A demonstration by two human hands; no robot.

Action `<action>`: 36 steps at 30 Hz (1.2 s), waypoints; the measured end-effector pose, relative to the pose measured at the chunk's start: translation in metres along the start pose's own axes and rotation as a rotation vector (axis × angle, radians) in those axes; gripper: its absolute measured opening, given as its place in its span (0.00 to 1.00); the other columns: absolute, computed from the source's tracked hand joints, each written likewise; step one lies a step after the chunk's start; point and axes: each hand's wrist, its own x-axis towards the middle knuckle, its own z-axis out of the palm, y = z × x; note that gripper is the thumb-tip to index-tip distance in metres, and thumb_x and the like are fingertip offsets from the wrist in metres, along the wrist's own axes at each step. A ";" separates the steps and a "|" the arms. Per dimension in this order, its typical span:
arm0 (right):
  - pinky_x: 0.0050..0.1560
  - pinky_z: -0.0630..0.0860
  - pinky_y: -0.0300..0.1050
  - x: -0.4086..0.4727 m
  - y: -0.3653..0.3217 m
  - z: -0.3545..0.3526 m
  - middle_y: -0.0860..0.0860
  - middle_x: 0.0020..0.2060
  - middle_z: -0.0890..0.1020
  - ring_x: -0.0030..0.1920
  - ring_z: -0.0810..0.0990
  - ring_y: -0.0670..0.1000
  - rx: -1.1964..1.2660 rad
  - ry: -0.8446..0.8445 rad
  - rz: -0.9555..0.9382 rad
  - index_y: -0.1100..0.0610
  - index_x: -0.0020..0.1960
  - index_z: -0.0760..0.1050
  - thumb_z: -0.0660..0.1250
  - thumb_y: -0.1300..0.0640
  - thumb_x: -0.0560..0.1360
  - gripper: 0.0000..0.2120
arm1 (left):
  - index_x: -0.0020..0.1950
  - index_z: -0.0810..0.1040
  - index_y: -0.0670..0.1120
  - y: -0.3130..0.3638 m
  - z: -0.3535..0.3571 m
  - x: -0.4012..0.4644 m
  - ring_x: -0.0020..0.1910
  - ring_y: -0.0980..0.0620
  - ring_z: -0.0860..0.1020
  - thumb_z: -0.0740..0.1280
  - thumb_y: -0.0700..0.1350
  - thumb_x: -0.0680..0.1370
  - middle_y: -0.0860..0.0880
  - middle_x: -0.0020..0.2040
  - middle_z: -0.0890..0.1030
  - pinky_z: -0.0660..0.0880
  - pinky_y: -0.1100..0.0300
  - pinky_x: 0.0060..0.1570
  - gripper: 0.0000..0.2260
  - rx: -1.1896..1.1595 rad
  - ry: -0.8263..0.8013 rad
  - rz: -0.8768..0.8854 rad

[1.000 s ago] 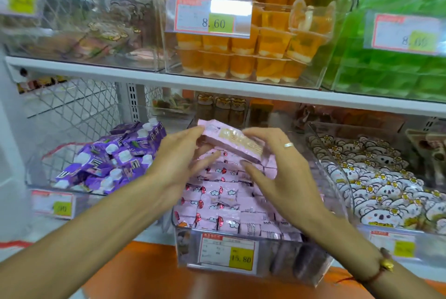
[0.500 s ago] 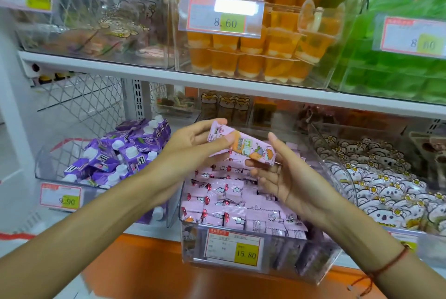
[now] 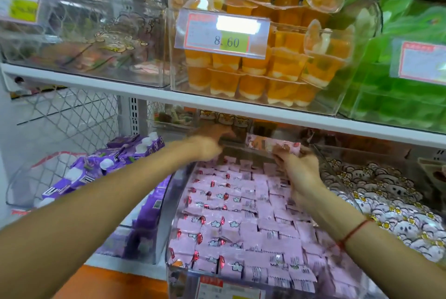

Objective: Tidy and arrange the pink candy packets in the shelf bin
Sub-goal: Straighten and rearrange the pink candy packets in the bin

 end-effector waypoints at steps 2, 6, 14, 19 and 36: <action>0.65 0.71 0.55 0.013 0.002 0.005 0.57 0.57 0.79 0.59 0.78 0.57 -0.074 0.002 -0.011 0.59 0.63 0.71 0.72 0.59 0.72 0.21 | 0.63 0.74 0.51 -0.003 0.014 0.019 0.41 0.56 0.75 0.59 0.41 0.81 0.50 0.53 0.77 0.69 0.65 0.36 0.13 0.102 -0.130 -0.033; 0.59 0.75 0.46 0.029 0.005 0.011 0.53 0.55 0.78 0.53 0.78 0.54 -0.170 -0.018 -0.085 0.61 0.63 0.70 0.73 0.61 0.71 0.23 | 0.70 0.70 0.52 -0.010 0.027 0.029 0.57 0.45 0.77 0.58 0.41 0.80 0.47 0.64 0.75 0.76 0.53 0.56 0.18 0.287 -0.374 -0.048; 0.49 0.77 0.37 0.039 0.008 0.029 0.49 0.52 0.75 0.51 0.76 0.50 -0.653 -0.244 -0.397 0.54 0.58 0.72 0.73 0.63 0.70 0.19 | 0.64 0.75 0.49 -0.024 0.014 0.020 0.53 0.45 0.76 0.58 0.40 0.78 0.46 0.58 0.77 0.72 0.58 0.44 0.16 0.521 -0.329 -0.025; 0.47 0.81 0.49 0.040 0.018 0.049 0.51 0.55 0.79 0.48 0.82 0.53 -0.882 -0.398 -0.480 0.51 0.61 0.71 0.73 0.62 0.70 0.22 | 0.59 0.77 0.48 -0.017 0.001 -0.008 0.53 0.44 0.78 0.60 0.43 0.77 0.45 0.59 0.79 0.73 0.58 0.45 0.13 0.334 0.015 -0.079; 0.69 0.63 0.50 0.032 0.050 0.047 0.54 0.73 0.62 0.70 0.65 0.57 -1.310 -0.660 -0.501 0.52 0.74 0.62 0.49 0.47 0.82 0.22 | 0.61 0.64 0.69 0.003 0.040 -0.177 0.48 0.61 0.75 0.58 0.58 0.76 0.70 0.60 0.68 0.74 0.56 0.54 0.14 -0.434 0.326 -0.087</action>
